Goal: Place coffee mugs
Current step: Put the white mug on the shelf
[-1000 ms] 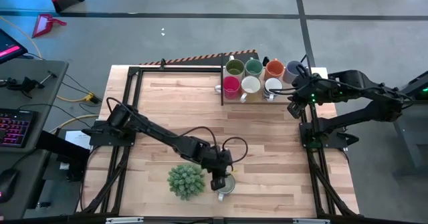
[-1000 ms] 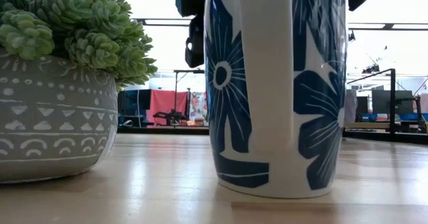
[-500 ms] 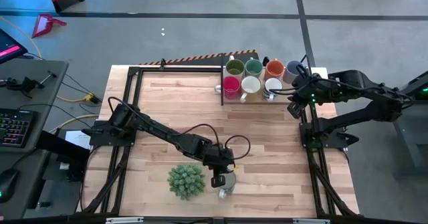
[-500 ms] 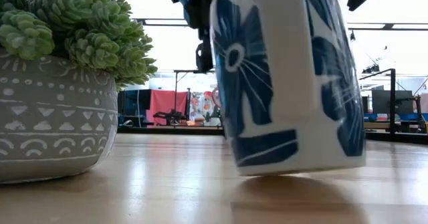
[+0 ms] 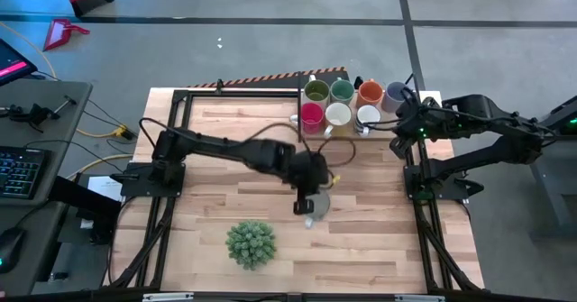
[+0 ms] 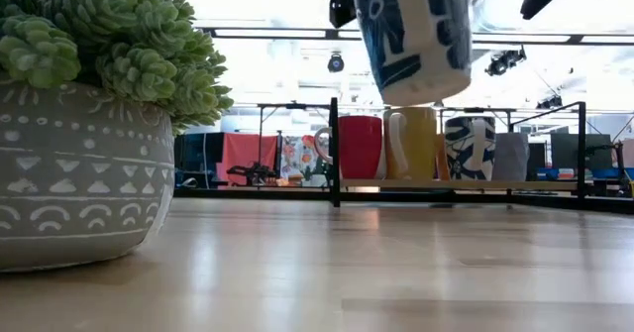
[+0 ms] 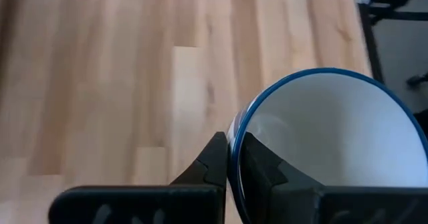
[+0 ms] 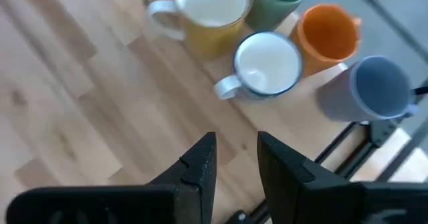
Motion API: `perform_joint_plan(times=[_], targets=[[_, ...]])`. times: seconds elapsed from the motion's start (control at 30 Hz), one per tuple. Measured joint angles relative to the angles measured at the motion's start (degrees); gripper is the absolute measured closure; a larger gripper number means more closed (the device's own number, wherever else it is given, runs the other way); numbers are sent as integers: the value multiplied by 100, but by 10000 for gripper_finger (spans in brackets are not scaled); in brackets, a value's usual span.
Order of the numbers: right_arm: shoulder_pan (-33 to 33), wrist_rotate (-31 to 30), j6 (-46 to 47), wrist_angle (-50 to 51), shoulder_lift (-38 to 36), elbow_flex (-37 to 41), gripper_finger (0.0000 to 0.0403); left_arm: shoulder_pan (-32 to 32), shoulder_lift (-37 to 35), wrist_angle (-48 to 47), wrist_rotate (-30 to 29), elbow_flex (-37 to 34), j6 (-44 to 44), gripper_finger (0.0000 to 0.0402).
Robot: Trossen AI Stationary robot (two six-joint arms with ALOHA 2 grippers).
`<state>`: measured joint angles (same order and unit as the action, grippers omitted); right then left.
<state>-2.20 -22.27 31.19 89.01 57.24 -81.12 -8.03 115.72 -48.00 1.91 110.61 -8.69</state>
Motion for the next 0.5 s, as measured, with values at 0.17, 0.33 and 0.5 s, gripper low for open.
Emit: perform_joint_plan(times=[0.17, 0.33, 0.5], targets=[[0, -627, 204, -4, -102, 0, 318, 261, 2, -64, -36, 129, 168, 394], [-1, -1058, 524, -11, -323, 0, 318, 361, 346, 52, 46, 142, 223, 394], [-2, -1052, 649, -41, -515, 0, 318, 362, 895, 156, 219, 317, 326, 394]])
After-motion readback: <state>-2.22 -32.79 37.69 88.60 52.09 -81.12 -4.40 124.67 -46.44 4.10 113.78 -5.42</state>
